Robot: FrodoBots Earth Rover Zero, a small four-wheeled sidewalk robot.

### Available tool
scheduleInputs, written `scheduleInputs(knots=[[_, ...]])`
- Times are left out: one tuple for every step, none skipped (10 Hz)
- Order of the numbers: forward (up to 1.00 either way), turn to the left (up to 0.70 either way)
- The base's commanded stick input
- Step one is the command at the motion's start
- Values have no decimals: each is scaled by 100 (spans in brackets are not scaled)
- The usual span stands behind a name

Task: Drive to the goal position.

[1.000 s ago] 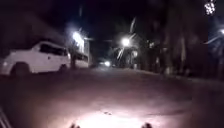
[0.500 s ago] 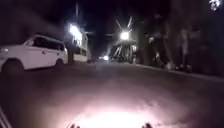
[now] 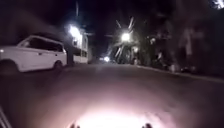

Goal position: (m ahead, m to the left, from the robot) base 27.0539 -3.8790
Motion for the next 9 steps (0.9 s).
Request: scheduleInputs(knots=[[70,0],[70,-22],[70,-35],[70,-35],[70,-27],[70,-15],[70,0],[70,0],[70,0]])
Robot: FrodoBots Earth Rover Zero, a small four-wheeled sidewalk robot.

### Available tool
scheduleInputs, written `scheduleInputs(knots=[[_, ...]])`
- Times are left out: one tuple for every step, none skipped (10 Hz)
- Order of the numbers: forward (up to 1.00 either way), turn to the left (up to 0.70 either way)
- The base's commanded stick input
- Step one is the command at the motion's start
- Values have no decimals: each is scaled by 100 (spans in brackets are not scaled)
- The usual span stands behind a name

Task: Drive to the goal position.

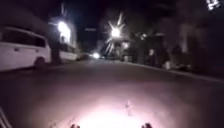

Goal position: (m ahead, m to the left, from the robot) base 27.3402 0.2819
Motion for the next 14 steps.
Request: scheduleInputs(knots=[[70,0],[70,0],[70,0],[70,0],[70,0],[70,0],[70,-5],[70,-29],[70,-35],[70,-6],[70,0],[70,0],[70,0],[70,0]])
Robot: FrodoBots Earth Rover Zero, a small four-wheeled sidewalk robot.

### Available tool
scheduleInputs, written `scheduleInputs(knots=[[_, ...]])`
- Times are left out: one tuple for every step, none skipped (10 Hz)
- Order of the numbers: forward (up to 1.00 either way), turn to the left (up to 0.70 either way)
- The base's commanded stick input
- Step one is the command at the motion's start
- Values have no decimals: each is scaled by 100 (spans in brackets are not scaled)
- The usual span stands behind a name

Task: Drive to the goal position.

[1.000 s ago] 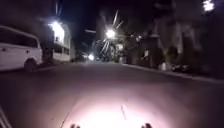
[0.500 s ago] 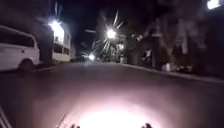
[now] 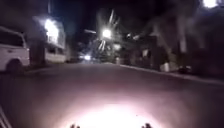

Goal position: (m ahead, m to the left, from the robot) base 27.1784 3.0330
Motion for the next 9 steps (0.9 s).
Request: scheduleInputs(knots=[[70,0],[70,-17],[70,-35],[70,-29],[70,0],[70,0],[70,0],[70,0],[70,0]])
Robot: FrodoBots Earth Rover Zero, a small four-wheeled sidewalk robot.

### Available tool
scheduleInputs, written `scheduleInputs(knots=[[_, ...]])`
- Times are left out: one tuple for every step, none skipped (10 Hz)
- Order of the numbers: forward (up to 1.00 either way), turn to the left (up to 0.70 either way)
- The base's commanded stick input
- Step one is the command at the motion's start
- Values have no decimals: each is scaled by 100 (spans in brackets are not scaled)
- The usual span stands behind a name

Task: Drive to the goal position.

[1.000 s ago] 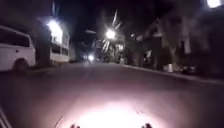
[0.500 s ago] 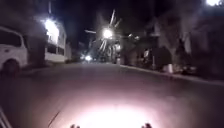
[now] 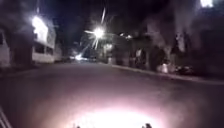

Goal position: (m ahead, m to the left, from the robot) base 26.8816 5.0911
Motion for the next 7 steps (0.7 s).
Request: scheduleInputs(knots=[[70,0],[70,0],[70,0],[70,0],[70,0],[70,0],[70,0]])
